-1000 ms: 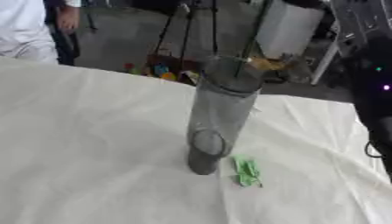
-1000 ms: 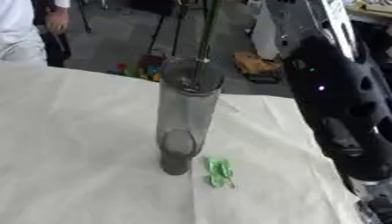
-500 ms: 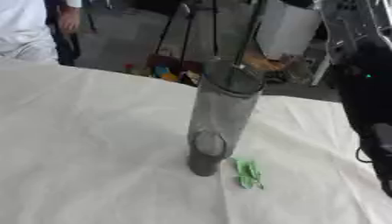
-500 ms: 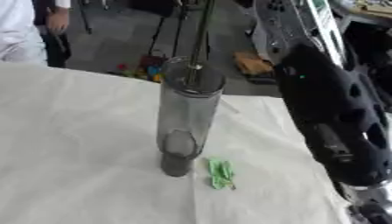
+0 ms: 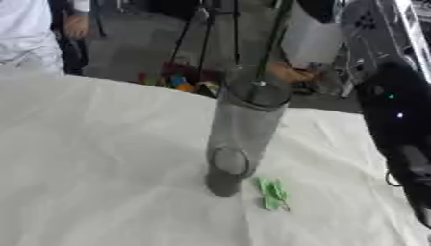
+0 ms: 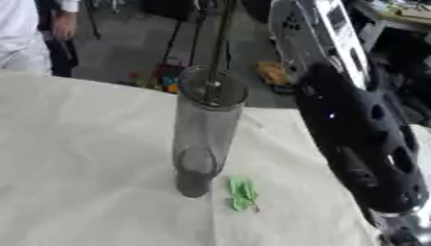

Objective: Arrange flowers into the vase.

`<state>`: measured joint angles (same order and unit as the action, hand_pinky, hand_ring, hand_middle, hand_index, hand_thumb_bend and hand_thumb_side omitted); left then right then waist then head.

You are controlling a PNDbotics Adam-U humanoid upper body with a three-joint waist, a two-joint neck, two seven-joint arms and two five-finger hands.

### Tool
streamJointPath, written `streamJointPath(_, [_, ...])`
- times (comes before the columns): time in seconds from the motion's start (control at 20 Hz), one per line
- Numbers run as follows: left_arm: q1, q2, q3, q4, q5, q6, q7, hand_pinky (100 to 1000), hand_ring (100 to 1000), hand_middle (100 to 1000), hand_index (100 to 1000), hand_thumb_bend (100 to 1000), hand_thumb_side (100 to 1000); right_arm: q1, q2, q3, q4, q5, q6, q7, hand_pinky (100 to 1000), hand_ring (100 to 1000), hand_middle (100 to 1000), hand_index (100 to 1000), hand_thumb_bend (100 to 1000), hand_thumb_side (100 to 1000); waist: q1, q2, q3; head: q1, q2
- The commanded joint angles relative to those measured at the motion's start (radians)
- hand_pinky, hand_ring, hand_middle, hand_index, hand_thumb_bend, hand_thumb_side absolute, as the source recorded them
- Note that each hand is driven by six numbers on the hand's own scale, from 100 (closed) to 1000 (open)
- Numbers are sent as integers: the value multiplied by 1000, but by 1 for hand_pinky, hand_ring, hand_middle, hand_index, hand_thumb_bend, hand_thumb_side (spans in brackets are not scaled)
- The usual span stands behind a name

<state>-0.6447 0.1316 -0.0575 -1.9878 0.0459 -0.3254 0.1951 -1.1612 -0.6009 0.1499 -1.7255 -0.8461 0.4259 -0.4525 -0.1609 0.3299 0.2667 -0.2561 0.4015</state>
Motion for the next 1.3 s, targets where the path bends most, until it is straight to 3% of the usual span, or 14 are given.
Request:
streamJointPath(0.05, [-21,-1,-1,-12,1,-1,0,705,780,866,908,100,1000,-12,-9,-3,-18,16,3,6,100,100,100,100,155,431,8,-18,1,-2,-15])
streamJointPath(1.3, [-28,-7,-1,-12,4,0,-1,704,781,866,908,100,1000,26,41,-11,-65,45,4,-46,135,100,100,100,165,444,10,-13,-6,-4,-26])
